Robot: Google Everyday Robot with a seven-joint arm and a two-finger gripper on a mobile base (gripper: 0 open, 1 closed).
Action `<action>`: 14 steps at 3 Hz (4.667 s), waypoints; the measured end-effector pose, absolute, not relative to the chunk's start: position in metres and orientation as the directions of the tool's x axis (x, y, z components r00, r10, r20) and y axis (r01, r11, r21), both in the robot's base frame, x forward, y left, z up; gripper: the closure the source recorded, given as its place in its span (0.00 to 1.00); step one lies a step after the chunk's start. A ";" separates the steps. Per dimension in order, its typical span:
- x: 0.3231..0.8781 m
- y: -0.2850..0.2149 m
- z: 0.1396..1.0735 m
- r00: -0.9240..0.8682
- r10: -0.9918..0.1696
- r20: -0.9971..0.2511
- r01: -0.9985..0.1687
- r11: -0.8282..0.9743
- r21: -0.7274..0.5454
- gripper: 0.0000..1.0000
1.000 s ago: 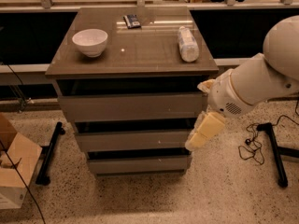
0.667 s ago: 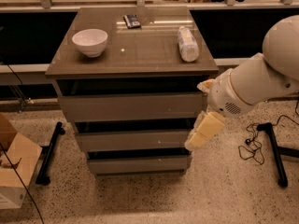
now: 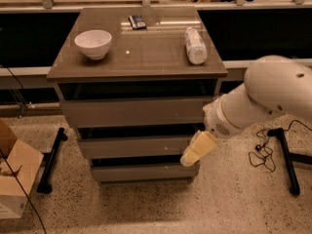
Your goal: Open bottom drawer
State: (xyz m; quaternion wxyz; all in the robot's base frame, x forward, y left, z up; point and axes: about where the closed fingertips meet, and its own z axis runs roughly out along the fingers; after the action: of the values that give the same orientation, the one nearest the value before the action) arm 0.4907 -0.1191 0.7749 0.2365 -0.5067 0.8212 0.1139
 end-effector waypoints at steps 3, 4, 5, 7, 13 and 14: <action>0.517 -0.129 0.602 -0.549 -0.594 -0.588 -0.803 0.570 0.174 0.00; 0.515 -0.127 0.590 -0.559 -0.589 -0.583 -0.801 0.567 0.195 0.00; 0.518 -0.122 0.583 -0.585 -0.553 -0.594 -0.767 0.614 0.185 0.00; 0.556 -0.075 0.505 -0.604 -0.336 -0.722 -0.704 0.650 0.287 0.00; 0.604 -0.068 0.347 -0.638 -0.378 -0.671 -0.677 0.690 0.256 0.00; 0.645 -0.088 0.299 -0.649 -0.364 -0.668 -0.651 0.721 0.240 0.00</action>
Offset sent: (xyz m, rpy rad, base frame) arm 0.0195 -0.0210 -0.1884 0.2423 0.1300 -0.2167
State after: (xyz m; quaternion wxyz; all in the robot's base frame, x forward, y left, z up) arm 0.6453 -0.0883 0.2994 0.3026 -0.2893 0.8768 0.2366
